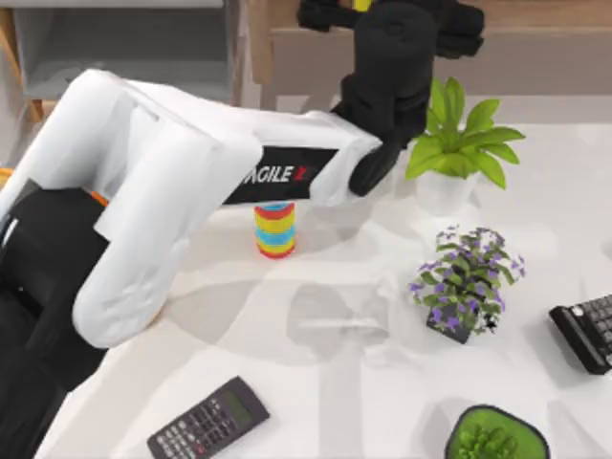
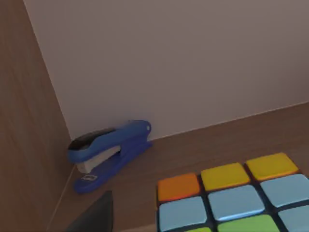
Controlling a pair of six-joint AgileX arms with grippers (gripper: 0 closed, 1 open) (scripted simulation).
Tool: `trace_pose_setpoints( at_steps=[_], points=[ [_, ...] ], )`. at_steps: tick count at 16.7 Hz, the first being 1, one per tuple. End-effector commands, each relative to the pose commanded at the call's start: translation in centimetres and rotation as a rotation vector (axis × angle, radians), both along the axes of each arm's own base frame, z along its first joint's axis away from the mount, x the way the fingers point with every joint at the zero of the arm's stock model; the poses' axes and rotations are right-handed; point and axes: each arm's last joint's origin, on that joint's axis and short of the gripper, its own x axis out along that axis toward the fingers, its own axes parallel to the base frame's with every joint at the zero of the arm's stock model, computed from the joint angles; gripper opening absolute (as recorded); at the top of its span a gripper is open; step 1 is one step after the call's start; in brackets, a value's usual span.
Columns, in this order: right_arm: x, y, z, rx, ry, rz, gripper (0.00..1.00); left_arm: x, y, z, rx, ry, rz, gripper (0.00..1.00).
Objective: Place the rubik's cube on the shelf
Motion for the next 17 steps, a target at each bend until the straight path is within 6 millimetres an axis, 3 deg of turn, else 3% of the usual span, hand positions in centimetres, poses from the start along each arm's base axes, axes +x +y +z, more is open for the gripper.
trace_pose_setpoints(
  at_steps=[4, 8, 10, 14, 17],
  points=[
    [0.0, 0.0, 0.0, 0.0, 0.0, 0.0, 1.0, -3.0, 2.6, 1.1, 0.292, 0.07, -0.013, 1.0],
    [0.0, 0.0, 0.0, 0.0, 0.0, 0.0, 1.0, -4.6, 8.7, 1.5, 0.624, 0.147, 0.011, 1.0],
    [0.0, 0.0, 0.0, 0.0, 0.0, 0.0, 1.0, -4.2, 13.6, 1.9, 0.77, 0.183, 0.064, 1.0],
    [0.0, 0.0, 0.0, 0.0, 0.0, 0.0, 1.0, -3.3, 25.3, 3.0, 1.003, 0.251, 0.224, 1.0],
    [0.0, 0.0, 0.0, 0.0, 0.0, 0.0, 1.0, -4.2, 33.8, 3.7, 1.145, 0.29, 0.349, 1.0]
  ],
)
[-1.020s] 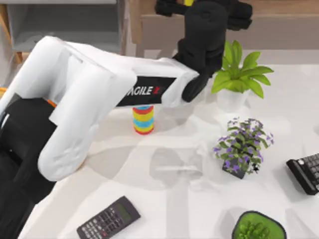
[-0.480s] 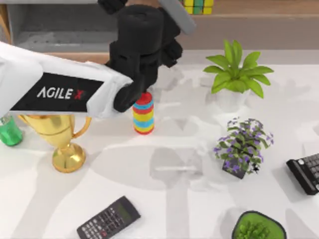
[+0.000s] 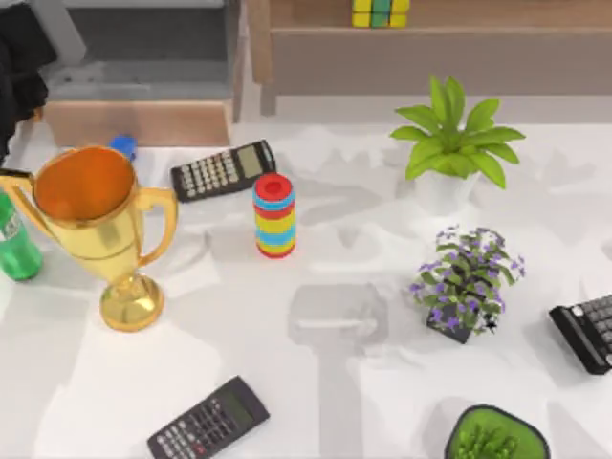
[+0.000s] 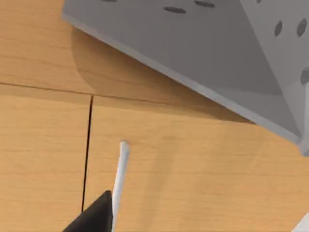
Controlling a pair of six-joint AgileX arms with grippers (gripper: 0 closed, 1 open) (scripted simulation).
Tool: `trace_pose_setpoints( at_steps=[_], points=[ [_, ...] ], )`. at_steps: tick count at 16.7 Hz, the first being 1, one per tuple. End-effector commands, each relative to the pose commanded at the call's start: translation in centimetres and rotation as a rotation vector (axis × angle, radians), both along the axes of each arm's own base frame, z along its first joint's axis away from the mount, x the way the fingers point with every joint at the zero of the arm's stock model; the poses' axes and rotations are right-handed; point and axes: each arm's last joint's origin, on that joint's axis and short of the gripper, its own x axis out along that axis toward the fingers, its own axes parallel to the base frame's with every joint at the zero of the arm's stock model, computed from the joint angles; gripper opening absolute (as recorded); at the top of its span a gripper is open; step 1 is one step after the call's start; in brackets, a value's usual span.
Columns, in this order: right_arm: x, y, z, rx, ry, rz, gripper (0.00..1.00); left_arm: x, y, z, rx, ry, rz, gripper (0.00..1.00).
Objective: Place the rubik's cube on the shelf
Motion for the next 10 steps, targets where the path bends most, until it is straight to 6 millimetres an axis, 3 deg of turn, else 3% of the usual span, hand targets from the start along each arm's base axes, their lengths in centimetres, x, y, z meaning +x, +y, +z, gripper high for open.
trace_pose_setpoints(
  at_steps=[5, 10],
  points=[
    [0.0, 0.0, 0.0, 0.0, 0.0, 0.0, 1.0, -4.0, 10.9, 0.6, 0.221, -0.028, 0.117, 1.0],
    [0.0, 0.0, 0.0, 0.0, 0.0, 0.0, 1.0, -8.8, 17.5, -1.4, 0.361, -0.036, 0.131, 1.0]
  ],
)
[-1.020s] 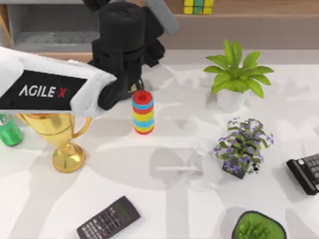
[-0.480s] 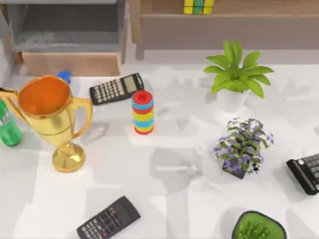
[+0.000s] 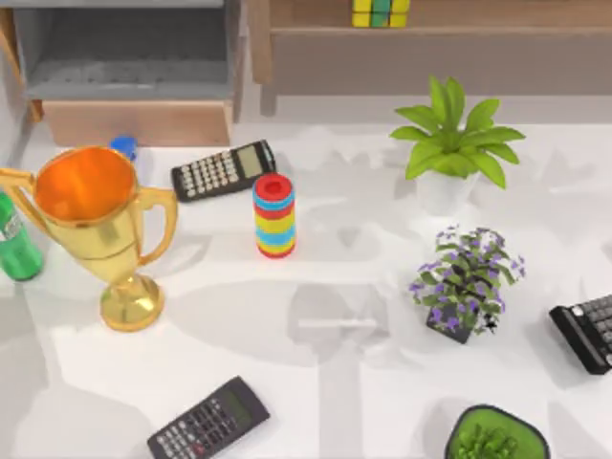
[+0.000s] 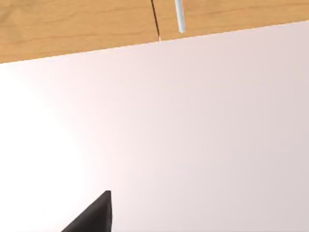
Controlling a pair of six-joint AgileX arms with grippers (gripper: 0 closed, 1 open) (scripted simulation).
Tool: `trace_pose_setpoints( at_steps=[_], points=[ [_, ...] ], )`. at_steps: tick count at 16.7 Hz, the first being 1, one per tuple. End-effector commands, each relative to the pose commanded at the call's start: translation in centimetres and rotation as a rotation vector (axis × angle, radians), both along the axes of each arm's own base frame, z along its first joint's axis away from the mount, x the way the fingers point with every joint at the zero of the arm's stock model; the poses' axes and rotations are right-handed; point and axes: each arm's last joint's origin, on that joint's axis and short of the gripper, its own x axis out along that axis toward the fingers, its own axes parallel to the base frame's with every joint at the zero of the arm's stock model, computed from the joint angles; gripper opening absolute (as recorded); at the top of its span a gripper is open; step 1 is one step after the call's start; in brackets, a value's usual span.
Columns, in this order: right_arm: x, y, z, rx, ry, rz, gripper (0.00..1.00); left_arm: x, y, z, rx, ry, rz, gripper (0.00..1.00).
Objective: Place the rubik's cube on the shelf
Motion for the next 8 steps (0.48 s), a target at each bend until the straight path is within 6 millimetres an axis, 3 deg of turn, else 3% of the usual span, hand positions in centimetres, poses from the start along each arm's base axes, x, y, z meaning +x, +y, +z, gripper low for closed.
trace_pose_setpoints(
  at_steps=[4, 8],
  points=[
    [0.0, 0.0, 0.0, 0.0, 0.0, 0.0, 1.0, -3.2, 2.7, -2.6, 0.034, 0.002, -0.065, 1.0],
    [0.0, 0.0, 0.0, 0.0, 0.0, 0.0, 1.0, -5.2, 3.1, -5.7, -0.014, 0.015, -0.203, 1.0]
  ],
)
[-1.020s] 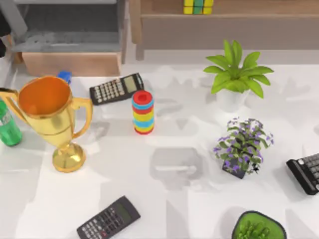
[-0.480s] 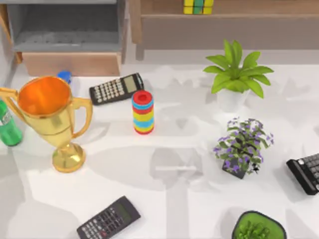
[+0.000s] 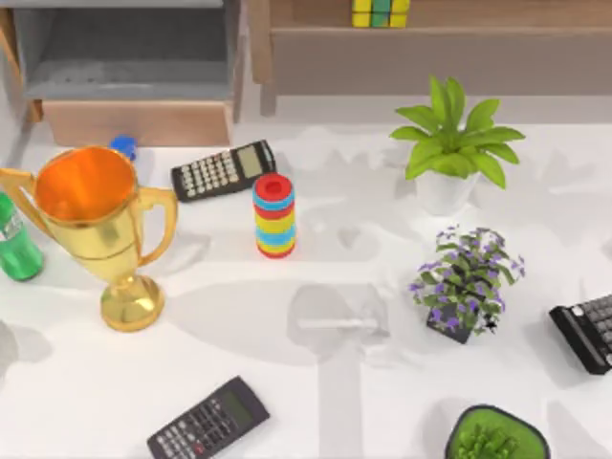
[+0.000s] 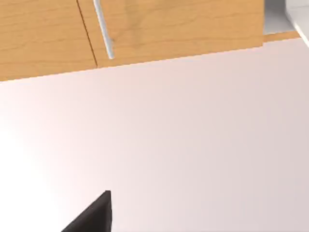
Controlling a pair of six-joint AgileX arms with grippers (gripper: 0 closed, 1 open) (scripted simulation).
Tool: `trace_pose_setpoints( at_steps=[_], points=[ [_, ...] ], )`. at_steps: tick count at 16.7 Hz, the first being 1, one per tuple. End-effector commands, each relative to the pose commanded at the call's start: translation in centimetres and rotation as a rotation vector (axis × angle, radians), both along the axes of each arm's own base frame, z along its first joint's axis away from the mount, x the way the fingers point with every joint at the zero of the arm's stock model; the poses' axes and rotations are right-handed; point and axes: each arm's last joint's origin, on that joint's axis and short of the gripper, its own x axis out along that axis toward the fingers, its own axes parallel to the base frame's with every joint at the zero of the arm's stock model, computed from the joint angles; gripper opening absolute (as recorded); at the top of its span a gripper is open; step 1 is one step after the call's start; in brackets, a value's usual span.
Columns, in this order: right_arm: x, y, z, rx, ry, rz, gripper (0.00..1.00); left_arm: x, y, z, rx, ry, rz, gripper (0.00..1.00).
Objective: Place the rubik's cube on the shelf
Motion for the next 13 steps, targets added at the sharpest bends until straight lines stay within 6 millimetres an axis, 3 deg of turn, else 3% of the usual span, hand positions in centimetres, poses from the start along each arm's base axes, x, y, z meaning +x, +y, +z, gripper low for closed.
trace_pose_setpoints(
  at_steps=[6, 13],
  points=[
    [0.0, 0.0, 0.0, 0.0, 0.0, 0.0, 1.0, -0.8, -1.5, -3.7, -0.124, 0.037, -0.23, 1.0],
    [0.0, 0.0, 0.0, 0.0, 0.0, 0.0, 1.0, -0.8, -1.9, -4.2, -0.155, 0.045, -0.273, 1.0]
  ],
)
